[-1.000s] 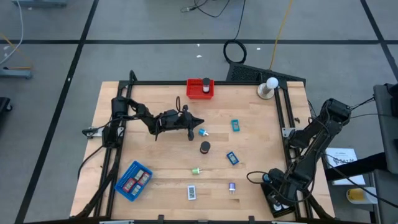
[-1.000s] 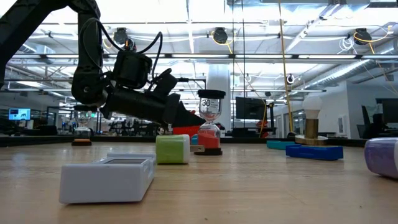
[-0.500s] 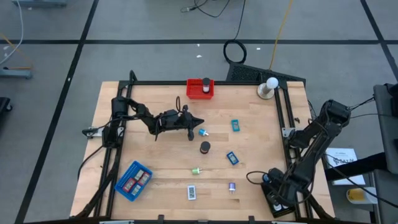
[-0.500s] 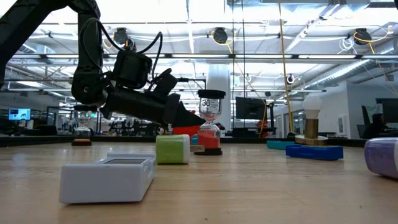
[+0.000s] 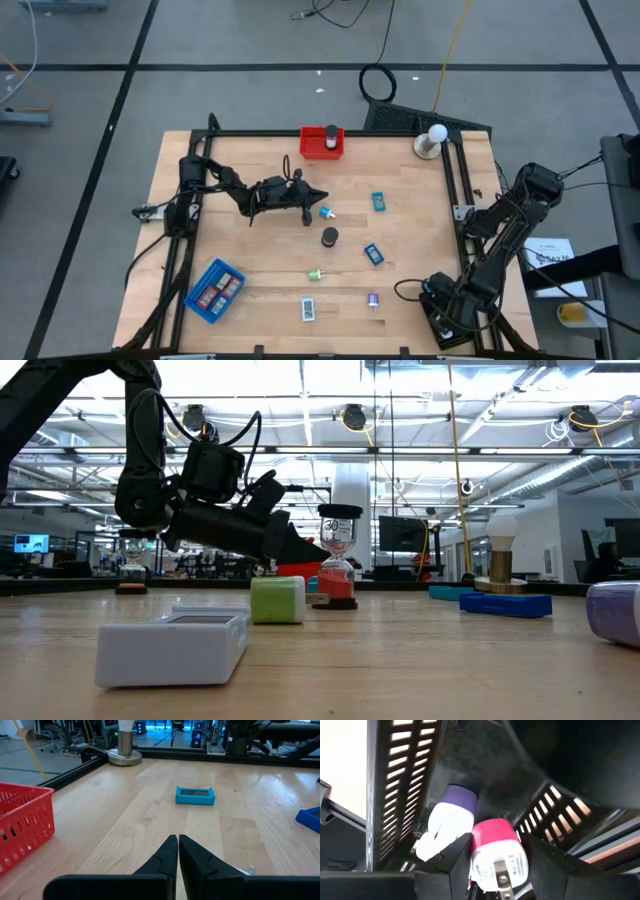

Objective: Pick & Place Office items
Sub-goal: Put the red charger adapter into the black bin

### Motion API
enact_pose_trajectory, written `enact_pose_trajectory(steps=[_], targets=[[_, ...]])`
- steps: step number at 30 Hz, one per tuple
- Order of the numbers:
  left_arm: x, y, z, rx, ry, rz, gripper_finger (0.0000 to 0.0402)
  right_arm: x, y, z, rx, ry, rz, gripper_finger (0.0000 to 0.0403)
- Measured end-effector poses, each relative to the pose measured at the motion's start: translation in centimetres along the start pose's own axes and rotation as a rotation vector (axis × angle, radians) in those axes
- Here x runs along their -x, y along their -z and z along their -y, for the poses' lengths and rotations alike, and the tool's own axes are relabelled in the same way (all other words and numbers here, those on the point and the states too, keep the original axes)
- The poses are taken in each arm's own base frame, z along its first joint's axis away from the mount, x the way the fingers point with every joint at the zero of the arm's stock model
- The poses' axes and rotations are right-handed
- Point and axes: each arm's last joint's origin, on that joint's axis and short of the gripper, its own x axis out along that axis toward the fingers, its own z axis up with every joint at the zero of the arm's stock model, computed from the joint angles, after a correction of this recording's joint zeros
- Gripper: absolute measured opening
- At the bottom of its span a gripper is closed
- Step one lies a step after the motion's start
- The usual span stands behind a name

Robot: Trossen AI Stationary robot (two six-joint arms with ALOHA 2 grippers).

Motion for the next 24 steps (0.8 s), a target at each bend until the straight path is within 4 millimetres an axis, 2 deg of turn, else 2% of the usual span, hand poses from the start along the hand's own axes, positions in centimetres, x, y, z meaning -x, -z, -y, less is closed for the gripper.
enact_pose_trajectory(steps=[6, 17, 24], targets=[[0.0, 0.0, 0.0, 0.0, 0.0, 0.0, 0.0024, 0.0, 0.0, 0.0, -0.001, 0.001, -0.004, 0.0167], [0.0, 0.0, 0.0, 0.0, 0.002, 0.0, 0.0024, -0.1, 0.0, -0.1, 0.001, -0.009, -0.012, 0.0126], [0.0, 0.0, 0.0, 0.0, 0.002, 0.0, 0.0024, 1.0, 0.4, 0.1, -0.049, -0.054, -0.058, 0.013]])
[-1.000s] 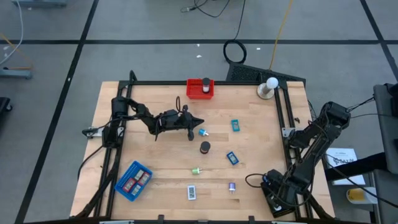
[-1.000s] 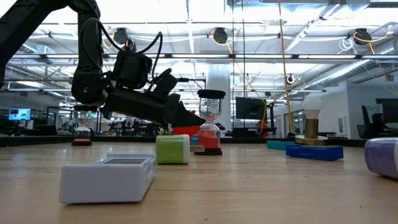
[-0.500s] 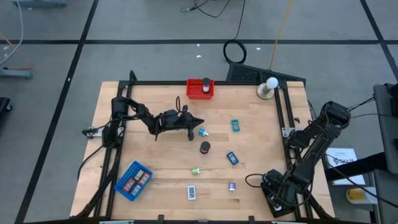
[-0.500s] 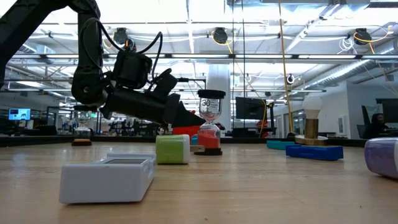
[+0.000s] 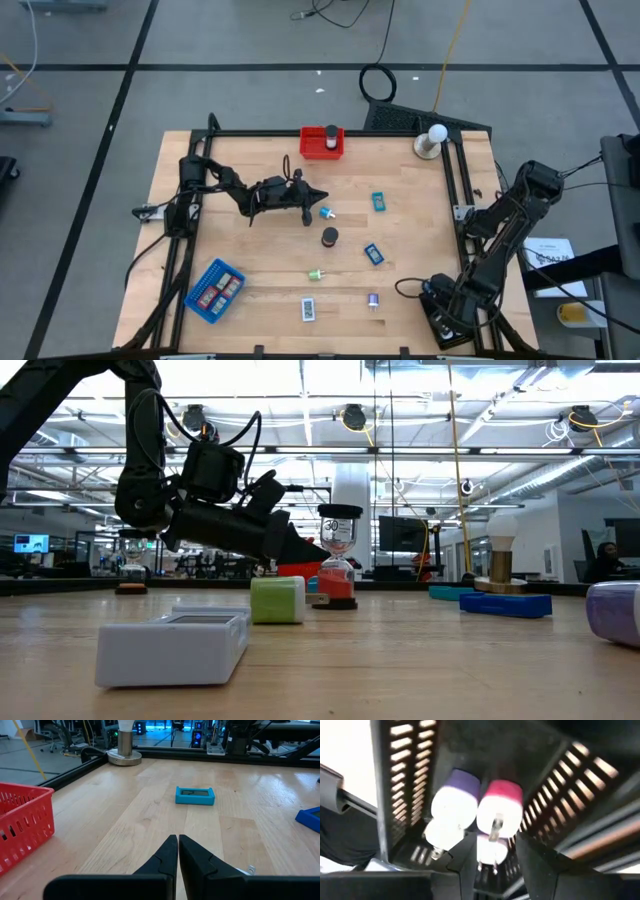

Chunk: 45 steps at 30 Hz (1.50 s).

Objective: Pick & Place Office items
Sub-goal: Put the red charger adapter into the black bin, then put the blue hourglass into the red bin

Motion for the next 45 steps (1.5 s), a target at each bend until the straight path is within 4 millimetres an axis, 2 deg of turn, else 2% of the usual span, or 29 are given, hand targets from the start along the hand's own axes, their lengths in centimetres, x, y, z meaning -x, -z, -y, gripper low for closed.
enact_pose_trajectory(steps=[16, 25, 30, 38, 45], targets=[[0.0, 0.0, 0.0, 0.0, 0.0, 0.0, 0.0024, 4.9, 1.0, 1.0, -0.156, -0.122, -0.03, 0.0225], [0.0, 0.0, 0.0, 0.0, 0.001, 0.0, 0.0024, 8.9, 0.0, 0.8, -0.146, -0.098, 0.199, 0.0272], [0.0, 0.0, 0.0, 0.0, 0.0, 0.0, 0.0024, 9.0, -0.7, 1.2, -0.158, -0.052, 0.222, 0.0295], [0.0, 0.0, 0.0, 0.0, 0.0, 0.0, 0.0024, 8.0, -1.8, 1.0, -0.137, -0.018, 0.281, 0.0342], [0.0, 0.0, 0.0, 0.0, 0.0, 0.0, 0.0024, 6.6, -2.9, 0.8, -0.11, 0.041, 0.313, 0.0336]])
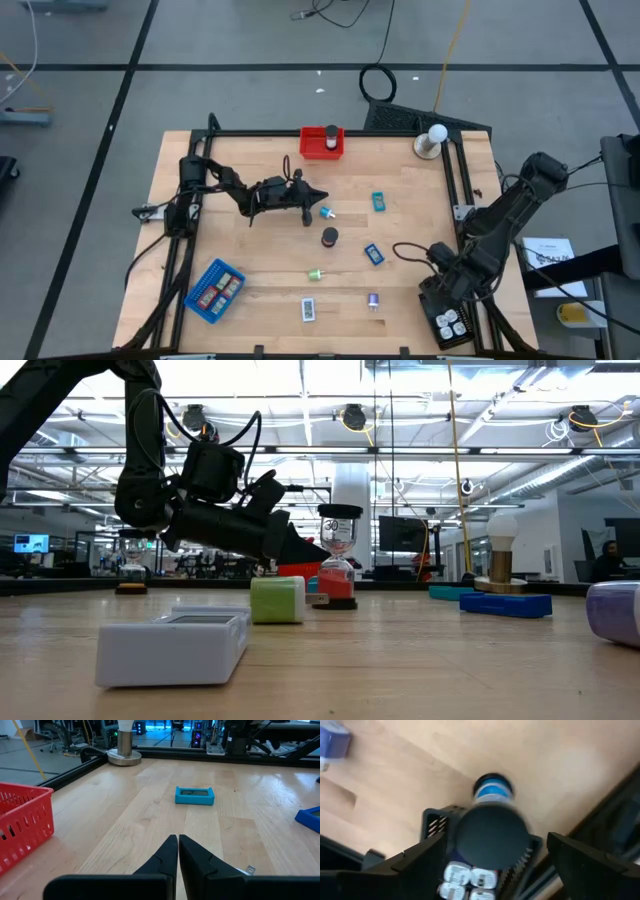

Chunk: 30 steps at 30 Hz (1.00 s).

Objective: Pick & Place Office items
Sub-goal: Put the blue hourglass into the red bin

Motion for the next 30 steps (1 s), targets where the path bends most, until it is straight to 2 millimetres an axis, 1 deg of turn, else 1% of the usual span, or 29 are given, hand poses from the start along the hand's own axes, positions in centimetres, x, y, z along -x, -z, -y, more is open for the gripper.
enact_pose_trajectory(steps=[4, 7, 13, 17, 21, 23, 26, 28, 30], targets=[[0.0, 0.0, 0.0, 0.0, 0.0, 0.0, 0.0024, -1.3, -0.4, -0.3, 0.016, 0.007, 0.002, 0.0315], [0.0, 0.0, 0.0, 0.0, 0.0, 0.0, 0.0024, -1.6, -0.7, -0.2, 0.01, 0.007, 0.005, 0.0289], [0.0, 0.0, 0.0, 0.004, 0.0, 0.0, 0.0024, -1.6, -1.0, -0.4, 0.014, -0.001, 0.001, 0.0204], [0.0, 0.0, 0.0, 0.006, 0.0, 0.0, 0.0024, -1.2, -1.3, -0.4, 0.008, -0.03, -0.005, 0.0203], [0.0, 0.0, -0.2, 0.025, -0.007, -0.001, 0.0024, 0.5, -2.0, -0.5, -0.019, -0.074, -0.007, 0.0203], [0.3, 0.2, -0.6, 0.029, -0.016, -0.008, 0.0024, 1.6, -2.9, -0.7, -0.027, -0.084, -0.001, 0.0203], [1.0, 0.7, -1.3, 0.046, -0.038, -0.013, 0.0024, 3.5, -5.1, -1.0, -0.024, -0.087, 0.022, 0.0203], [1.8, 0.5, -1.9, 0.063, -0.054, 0.022, 0.0023, 4.9, -7.4, -1.2, 0.002, -0.103, 0.047, 0.0203], [2.6, 0.0, -2.4, 0.076, -0.039, 0.08, 0.0023, 6.1, -10.2, -1.2, 0.039, -0.132, 0.095, 0.0203]])
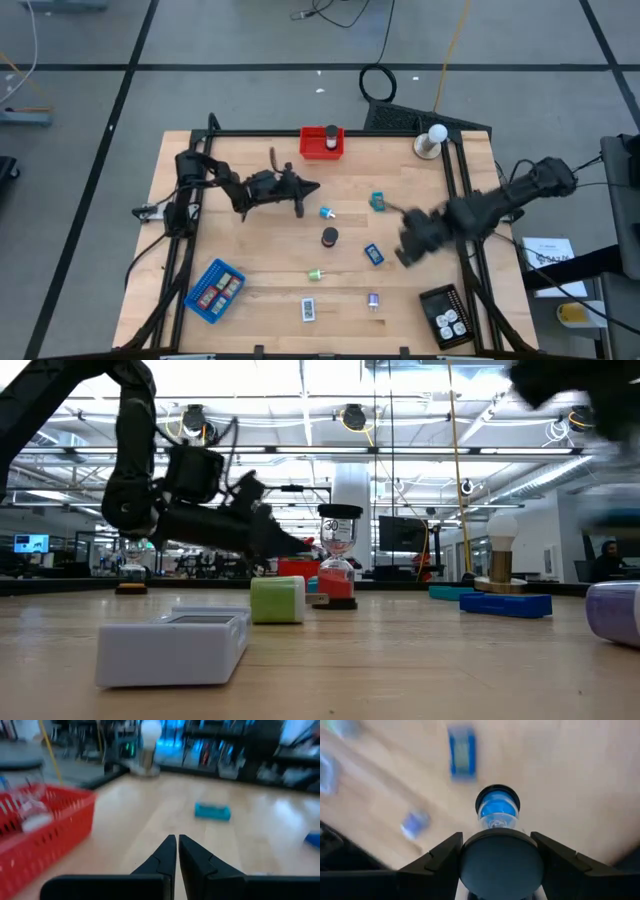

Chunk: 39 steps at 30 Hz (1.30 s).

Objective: Pick & Place Office items
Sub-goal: Put the blue hourglass into the red bin

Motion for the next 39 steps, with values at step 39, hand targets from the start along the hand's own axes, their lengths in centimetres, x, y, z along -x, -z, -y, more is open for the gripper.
enact_pose_trajectory(steps=[39], targets=[[2.2, 1.0, -0.2, 0.017, 0.011, -0.05, 0.0024, -6.8, -29.4, -7.1, 0.913, 0.11, 0.296, 0.027]])
